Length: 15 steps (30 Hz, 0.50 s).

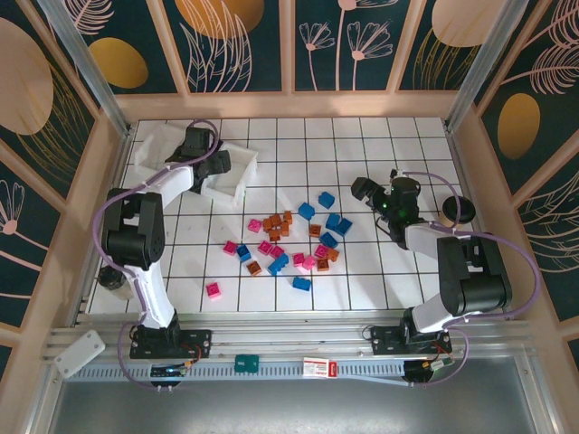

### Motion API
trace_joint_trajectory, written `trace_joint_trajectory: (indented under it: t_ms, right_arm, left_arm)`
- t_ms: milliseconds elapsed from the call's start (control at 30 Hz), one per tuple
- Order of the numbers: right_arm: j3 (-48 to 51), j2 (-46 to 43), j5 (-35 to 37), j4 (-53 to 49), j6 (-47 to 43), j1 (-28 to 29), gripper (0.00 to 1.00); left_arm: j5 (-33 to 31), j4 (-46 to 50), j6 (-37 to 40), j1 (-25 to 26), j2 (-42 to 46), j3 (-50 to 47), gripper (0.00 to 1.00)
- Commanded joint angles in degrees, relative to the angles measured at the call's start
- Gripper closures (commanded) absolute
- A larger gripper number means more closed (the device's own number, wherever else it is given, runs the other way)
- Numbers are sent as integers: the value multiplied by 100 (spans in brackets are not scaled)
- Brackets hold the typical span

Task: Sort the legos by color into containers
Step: Move the container to the top-center of the table.

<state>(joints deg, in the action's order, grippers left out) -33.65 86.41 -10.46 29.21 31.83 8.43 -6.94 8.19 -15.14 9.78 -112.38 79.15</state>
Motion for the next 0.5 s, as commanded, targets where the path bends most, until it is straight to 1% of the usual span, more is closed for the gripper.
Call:
trace_joint_trajectory:
  t_ms: [0, 200, 333, 400, 467]
  right_arm:
    - [-106, -185, -53, -91, -103, 30, 2]
    - [-50, -283, 1, -118, -103, 36, 1]
    - [16, -329, 0, -75, -57, 29, 1]
    - [41, -340, 0, -65, -46, 30, 1]
    - [84, -343, 13, -57, -32, 36, 1]
  left_arm:
    - [-361, 434, 250, 75, -290, 308, 25]
    - [-290, 512, 267, 224, -548, 454, 44]
    - [-113, 579, 77, 338, -708, 573, 62]
    - [58, 567, -88, 423, -741, 630, 68]
    - [157, 627, -262, 552, -829, 785, 76]
